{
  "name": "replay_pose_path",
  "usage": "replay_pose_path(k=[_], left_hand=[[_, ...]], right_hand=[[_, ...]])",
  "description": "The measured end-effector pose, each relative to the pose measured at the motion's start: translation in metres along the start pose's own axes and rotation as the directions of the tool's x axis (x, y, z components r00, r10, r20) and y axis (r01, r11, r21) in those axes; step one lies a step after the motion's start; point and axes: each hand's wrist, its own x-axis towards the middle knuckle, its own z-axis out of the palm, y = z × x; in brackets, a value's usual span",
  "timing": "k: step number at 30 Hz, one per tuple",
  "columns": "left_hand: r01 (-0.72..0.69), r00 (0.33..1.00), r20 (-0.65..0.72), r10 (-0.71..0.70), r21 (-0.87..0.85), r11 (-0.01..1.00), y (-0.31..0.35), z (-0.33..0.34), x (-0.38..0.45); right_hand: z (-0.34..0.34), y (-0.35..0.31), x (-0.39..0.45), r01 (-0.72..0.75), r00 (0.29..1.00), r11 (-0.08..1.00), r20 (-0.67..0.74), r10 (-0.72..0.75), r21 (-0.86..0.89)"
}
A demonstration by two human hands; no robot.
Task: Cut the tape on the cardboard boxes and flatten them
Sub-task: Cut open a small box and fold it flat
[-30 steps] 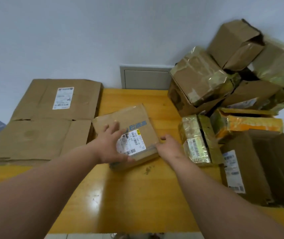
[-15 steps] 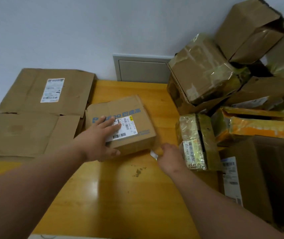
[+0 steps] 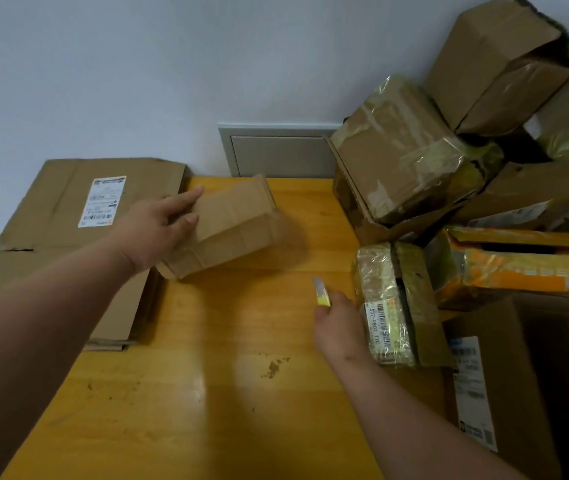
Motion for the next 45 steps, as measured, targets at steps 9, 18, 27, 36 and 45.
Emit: replay_pose_path(k=[9,18,27,36,45], left_hand=[[-0.123,0.978,-0.072,0.198,0.569,0.813,0.021,0.023,0.004],[-0.186,0.965,-0.020,0.260,0.648,0.739,0.018,0.018,0.007],[-0.358,0.928,0.175,0.329,0.660,0.660,0.016,0.020,-0.019],[-0.312,0.949,0.183,0.256,0.657,0.686,0.021,0.023,-0.016],[-0.320,0.945,0.169,0.279,0.645,0.694,0.021,0.030,-0.022]], right_hand=[[-0.027,-0.062,0.025,0.161,0.984,0.934,0.028,-0.179,0.318],[-0.048,-0.090,0.042,0.245,0.962,0.902,0.029,-0.273,0.356],[-0.047,-0.079,0.037,0.314,0.948,0.907,-0.044,-0.314,0.282],[-0.051,-0.079,0.043,0.285,0.959,0.943,-0.045,-0.281,0.172],[-0.056,-0.083,0.047,0.285,0.959,0.943,-0.047,-0.281,0.171]])
